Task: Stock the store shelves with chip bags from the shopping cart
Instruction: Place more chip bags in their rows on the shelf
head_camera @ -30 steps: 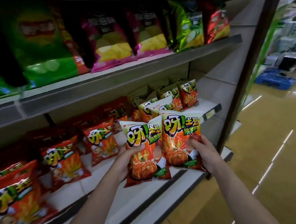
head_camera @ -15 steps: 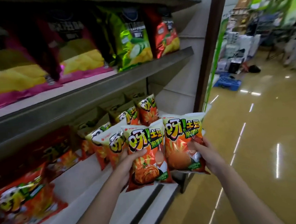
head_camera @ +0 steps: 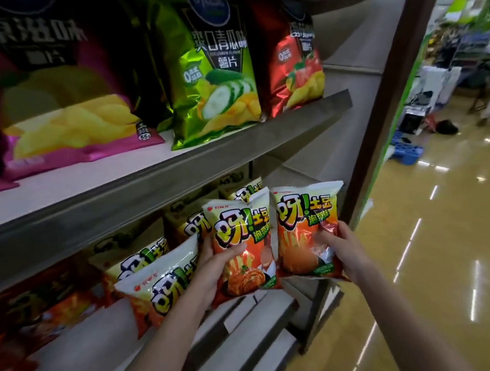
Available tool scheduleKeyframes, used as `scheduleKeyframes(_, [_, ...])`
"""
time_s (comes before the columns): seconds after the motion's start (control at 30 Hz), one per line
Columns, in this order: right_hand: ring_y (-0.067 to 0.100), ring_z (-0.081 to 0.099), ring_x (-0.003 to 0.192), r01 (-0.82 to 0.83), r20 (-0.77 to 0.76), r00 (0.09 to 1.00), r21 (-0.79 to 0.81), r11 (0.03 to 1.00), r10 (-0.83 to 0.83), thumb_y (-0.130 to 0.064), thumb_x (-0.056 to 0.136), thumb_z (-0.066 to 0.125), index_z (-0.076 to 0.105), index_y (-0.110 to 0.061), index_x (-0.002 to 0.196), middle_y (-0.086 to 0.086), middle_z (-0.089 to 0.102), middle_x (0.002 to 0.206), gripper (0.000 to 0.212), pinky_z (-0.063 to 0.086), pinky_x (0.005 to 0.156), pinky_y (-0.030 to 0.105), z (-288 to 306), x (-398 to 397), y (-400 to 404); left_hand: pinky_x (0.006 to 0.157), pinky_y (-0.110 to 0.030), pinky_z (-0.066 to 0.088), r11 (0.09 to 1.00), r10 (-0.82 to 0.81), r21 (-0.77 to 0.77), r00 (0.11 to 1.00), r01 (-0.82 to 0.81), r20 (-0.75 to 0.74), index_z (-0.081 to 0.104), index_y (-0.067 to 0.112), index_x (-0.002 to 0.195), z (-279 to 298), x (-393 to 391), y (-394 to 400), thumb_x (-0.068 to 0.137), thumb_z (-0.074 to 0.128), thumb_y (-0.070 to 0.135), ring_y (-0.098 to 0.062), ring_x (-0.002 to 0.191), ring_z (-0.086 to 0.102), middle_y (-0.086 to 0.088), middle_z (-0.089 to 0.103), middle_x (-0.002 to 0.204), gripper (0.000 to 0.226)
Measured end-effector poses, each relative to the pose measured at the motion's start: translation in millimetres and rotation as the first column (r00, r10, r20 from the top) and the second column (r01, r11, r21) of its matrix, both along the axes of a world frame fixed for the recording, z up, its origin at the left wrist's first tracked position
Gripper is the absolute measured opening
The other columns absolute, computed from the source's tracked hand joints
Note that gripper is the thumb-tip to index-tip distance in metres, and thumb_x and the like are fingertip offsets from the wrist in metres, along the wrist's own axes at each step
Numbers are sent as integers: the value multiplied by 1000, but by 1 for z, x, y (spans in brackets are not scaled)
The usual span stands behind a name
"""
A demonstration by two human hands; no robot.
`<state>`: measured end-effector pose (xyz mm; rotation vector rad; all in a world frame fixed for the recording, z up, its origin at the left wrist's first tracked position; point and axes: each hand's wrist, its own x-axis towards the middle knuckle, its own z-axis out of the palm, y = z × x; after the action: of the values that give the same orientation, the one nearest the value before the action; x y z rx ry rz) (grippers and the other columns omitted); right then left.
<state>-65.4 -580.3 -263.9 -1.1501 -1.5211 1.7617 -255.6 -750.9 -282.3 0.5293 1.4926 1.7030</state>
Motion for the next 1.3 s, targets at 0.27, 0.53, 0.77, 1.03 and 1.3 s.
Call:
scheduleKeyframes(0.27, [34, 65, 98, -190, 1, 982, -52, 980, 190, -12, 87, 68, 45, -21, 118, 12, 63, 114, 40, 53, 88, 55, -5, -53, 74, 109, -43, 37, 969, 217, -107, 974, -223, -64, 25, 29, 148, -10, 0, 26, 67, 83, 21, -21, 126, 48, 0, 49, 142, 100])
scheduleKeyframes(0.53, [30, 67, 97, -529, 65, 843, -77, 845, 534, -3, 79, 71, 58, -20, 117, 9, 70, 107, 44, 51, 91, 49, -34, -83, 127, 84, -29, 44, 840, 501, -196, 862, -506, -79, 25, 23, 146, -29, 26, 45, 77, 74, 2, -15, 108, 49, -1, 53, 126, 87])
scheduleKeyframes(0.77, [30, 60, 109, -545, 200, 822, 4, 838, 533, 2, 86, 65, 53, -16, 115, 13, 64, 119, 36, 45, 101, 52, -83, -106, 150, 105, -39, 38, 714, 587, -321, 782, -622, -211, 24, 22, 146, -51, 32, 60, 81, 75, 11, -23, 128, 45, -4, 51, 137, 83])
scheduleKeyframes(1.03, [30, 58, 112, -497, 374, 838, 227, 837, 396, -29, 71, 79, 53, -14, 106, 7, 64, 112, 46, 48, 95, 50, -102, -114, 157, 106, -41, 39, 549, 627, -451, 703, -704, -335, 29, 12, 143, -52, 29, 78, 79, 77, 16, -29, 129, 47, -10, 54, 135, 79])
scheduleKeyframes(1.3, [36, 38, 125, -456, 397, 864, 359, 815, 308, -8, 80, 73, 46, -2, 112, 21, 41, 127, 42, 37, 101, 43, -67, -95, 133, 106, -44, 39, 432, 644, -505, 648, -747, -407, 29, 5, 139, -37, 53, 78, 78, 77, 31, -34, 128, 40, -18, 36, 141, 82])
